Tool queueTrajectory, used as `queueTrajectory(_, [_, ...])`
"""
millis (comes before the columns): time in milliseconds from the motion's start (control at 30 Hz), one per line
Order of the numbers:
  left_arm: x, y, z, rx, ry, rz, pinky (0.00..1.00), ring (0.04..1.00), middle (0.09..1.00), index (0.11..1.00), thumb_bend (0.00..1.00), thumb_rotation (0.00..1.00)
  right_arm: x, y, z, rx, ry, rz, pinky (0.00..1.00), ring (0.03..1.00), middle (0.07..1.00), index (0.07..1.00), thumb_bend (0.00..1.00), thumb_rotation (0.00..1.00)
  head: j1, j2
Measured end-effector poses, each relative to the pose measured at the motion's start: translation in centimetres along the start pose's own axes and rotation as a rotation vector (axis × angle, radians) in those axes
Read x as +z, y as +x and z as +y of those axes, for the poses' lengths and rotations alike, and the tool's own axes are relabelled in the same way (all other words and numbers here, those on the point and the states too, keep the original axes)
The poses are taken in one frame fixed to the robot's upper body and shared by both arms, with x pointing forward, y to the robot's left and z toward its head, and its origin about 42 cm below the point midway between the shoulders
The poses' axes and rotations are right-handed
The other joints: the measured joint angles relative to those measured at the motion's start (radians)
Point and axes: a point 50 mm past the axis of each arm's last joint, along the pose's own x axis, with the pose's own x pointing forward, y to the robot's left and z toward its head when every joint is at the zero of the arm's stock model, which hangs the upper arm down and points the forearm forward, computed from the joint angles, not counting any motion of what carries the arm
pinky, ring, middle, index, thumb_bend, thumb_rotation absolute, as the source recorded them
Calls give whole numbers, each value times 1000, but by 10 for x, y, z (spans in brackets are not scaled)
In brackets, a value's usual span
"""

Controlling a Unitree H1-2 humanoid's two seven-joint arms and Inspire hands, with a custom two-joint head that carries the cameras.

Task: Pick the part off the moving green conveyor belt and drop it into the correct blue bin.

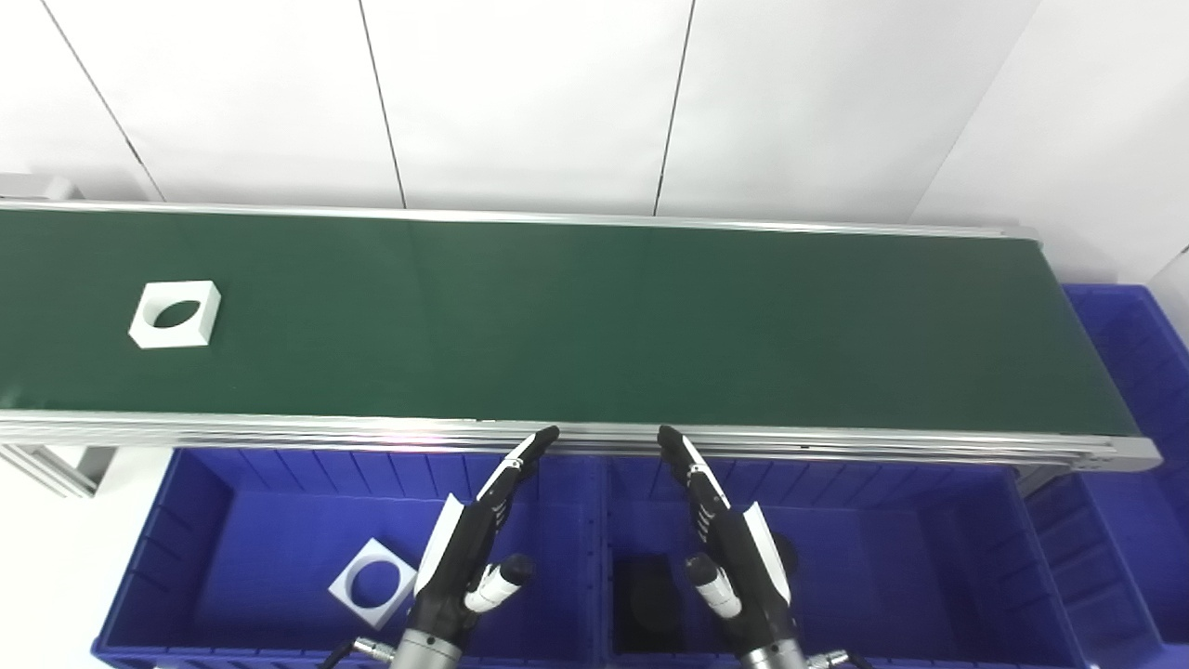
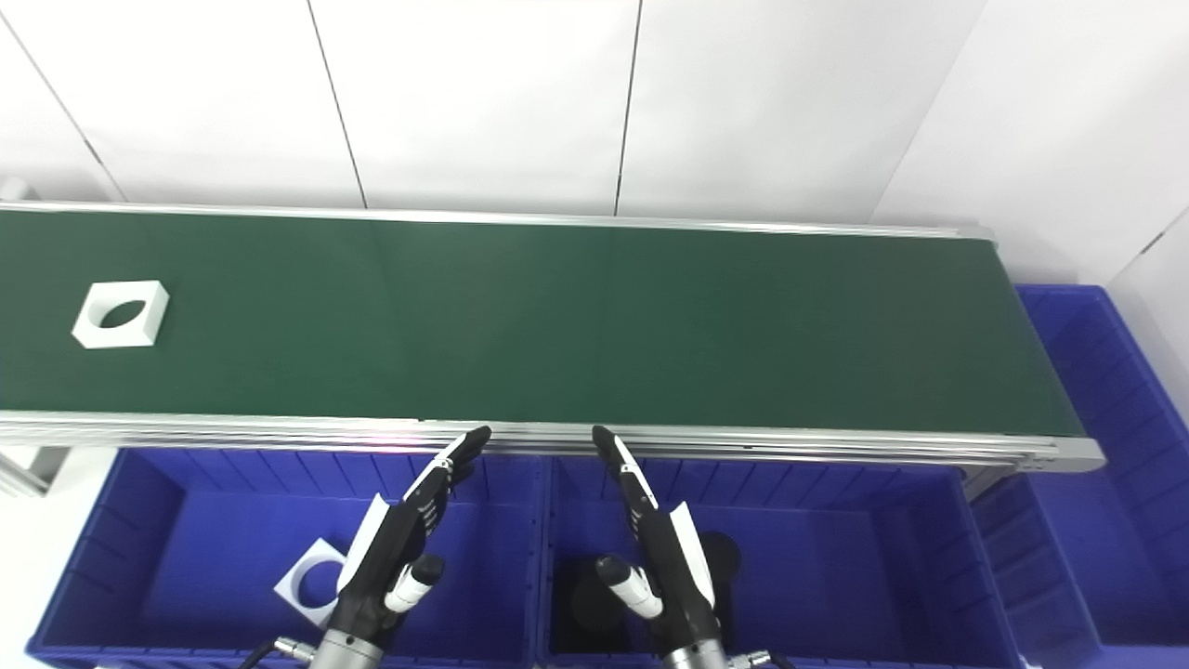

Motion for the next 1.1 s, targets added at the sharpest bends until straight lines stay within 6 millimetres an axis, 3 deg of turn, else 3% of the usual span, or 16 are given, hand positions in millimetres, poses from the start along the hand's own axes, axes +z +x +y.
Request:
queueTrajectory(167, [0, 0, 0, 0, -1, 0, 941, 953, 938, 906, 1000, 1000, 0, 0, 0, 2, -4, 0, 895, 911, 892, 888, 1000, 973, -3, -2])
queueTrajectory(767, [0, 0, -1, -4, -1, 1, 932, 946, 932, 903, 999, 1000, -1, 0, -1, -27, 15, 4, 838, 879, 876, 877, 983, 941, -3, -5])
queueTrajectory(967, [-1, -1, -2, -9, -1, 4, 927, 942, 932, 905, 997, 1000, -3, 0, -1, -28, 16, 10, 845, 886, 885, 877, 991, 940, 18, -34])
queueTrajectory(1100, [-8, -3, -5, -18, 5, 31, 888, 919, 921, 894, 991, 1000, -6, 0, -1, -28, 13, 21, 841, 887, 892, 879, 987, 945, 60, -75])
